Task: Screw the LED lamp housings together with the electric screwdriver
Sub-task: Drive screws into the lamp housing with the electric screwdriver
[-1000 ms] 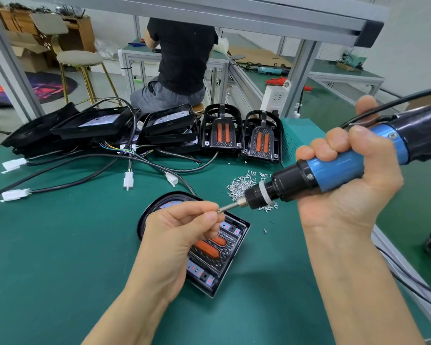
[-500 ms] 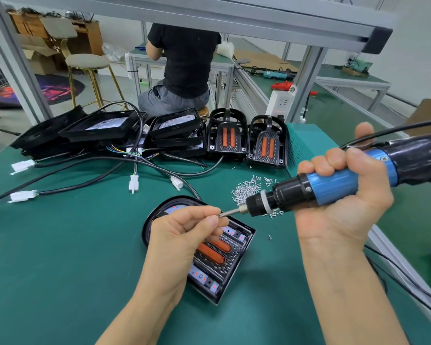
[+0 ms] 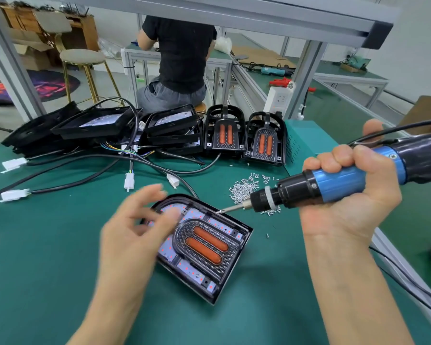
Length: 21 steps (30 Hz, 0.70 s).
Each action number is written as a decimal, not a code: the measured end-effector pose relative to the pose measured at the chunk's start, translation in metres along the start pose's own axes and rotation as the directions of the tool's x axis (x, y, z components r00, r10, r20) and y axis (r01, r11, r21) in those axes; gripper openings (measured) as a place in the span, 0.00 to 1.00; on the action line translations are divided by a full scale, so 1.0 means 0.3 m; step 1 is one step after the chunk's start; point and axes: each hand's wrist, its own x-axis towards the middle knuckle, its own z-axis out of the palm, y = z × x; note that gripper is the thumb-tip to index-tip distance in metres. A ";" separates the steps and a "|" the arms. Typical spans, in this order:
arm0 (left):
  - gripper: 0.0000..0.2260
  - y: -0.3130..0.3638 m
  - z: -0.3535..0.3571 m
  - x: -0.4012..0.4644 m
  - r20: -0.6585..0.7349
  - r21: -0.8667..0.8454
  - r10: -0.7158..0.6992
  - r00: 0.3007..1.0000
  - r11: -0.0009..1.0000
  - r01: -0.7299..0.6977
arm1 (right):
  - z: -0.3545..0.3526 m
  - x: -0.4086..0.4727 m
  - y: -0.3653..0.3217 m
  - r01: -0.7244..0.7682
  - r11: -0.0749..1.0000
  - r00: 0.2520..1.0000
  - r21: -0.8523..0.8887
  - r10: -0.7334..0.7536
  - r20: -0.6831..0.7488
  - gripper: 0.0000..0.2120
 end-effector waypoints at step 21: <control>0.26 -0.142 -0.043 0.050 -0.120 0.681 -0.249 0.961 0.683 0.263 | -0.127 0.008 0.030 0.080 0.937 0.993 -0.339 -0.045 0.109 0.20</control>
